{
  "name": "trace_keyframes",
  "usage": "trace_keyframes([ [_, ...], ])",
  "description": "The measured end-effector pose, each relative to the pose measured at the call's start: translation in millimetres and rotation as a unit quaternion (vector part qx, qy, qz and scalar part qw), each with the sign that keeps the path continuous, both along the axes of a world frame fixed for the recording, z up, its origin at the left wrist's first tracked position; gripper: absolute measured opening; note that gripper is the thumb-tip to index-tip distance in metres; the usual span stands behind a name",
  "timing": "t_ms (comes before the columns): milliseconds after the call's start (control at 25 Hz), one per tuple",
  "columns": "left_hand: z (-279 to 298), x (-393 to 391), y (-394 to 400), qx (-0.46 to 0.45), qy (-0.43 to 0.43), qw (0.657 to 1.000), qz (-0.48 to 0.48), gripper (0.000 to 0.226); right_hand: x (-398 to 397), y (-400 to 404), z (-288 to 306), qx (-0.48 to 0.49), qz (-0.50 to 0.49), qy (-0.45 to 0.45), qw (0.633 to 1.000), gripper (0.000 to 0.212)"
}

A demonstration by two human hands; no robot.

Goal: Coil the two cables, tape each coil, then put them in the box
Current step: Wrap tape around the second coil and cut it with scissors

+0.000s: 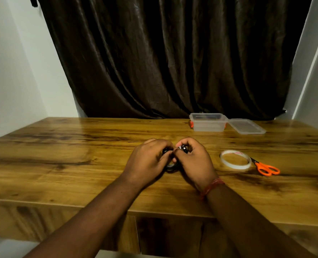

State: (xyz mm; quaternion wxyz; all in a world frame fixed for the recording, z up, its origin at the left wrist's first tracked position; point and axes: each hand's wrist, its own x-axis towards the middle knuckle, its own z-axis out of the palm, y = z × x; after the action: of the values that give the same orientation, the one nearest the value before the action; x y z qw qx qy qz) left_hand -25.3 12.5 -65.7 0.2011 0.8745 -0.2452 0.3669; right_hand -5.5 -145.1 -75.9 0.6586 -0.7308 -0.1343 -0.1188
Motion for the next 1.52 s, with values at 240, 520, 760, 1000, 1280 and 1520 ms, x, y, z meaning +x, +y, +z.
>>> trace_keyframes([
  [240, -3.8, -1.9, -6.6, -0.008, 0.027, 1.0, 0.006, 0.023, -1.4, -1.1, -0.2, 0.033, -0.009, 0.017, 0.999, 0.01],
  [520, -5.2, 6.1, 2.4, -0.401, 0.295, 0.856, -0.135, 0.023, -8.9, 1.7, 5.3, -0.027, -0.011, -0.014, 0.999, 0.01],
  [760, -3.3, 5.8, 1.6, -0.409, 0.324, 0.84, -0.149, 0.015, -9.2, 1.1, 5.3, -0.042, -0.018, -0.028, 0.999, 0.012],
  [1000, -3.4, 5.6, 2.4, -0.437, 0.364, 0.804, -0.172, 0.007, -10.0, 1.1, 5.0, -0.087, -0.031, -0.064, 0.994, 0.012],
  [1280, -3.1, 1.7, -1.2, -0.414, 0.36, 0.819, -0.168, 0.011, -12.2, 0.7, 5.6, -0.106, -0.029, -0.073, 0.991, 0.012],
  [1520, -2.6, 2.8, -0.1, -0.432, 0.345, 0.821, -0.14, 0.009, -10.2, 2.5, 4.9, -0.081, -0.019, -0.049, 0.995, 0.023],
])
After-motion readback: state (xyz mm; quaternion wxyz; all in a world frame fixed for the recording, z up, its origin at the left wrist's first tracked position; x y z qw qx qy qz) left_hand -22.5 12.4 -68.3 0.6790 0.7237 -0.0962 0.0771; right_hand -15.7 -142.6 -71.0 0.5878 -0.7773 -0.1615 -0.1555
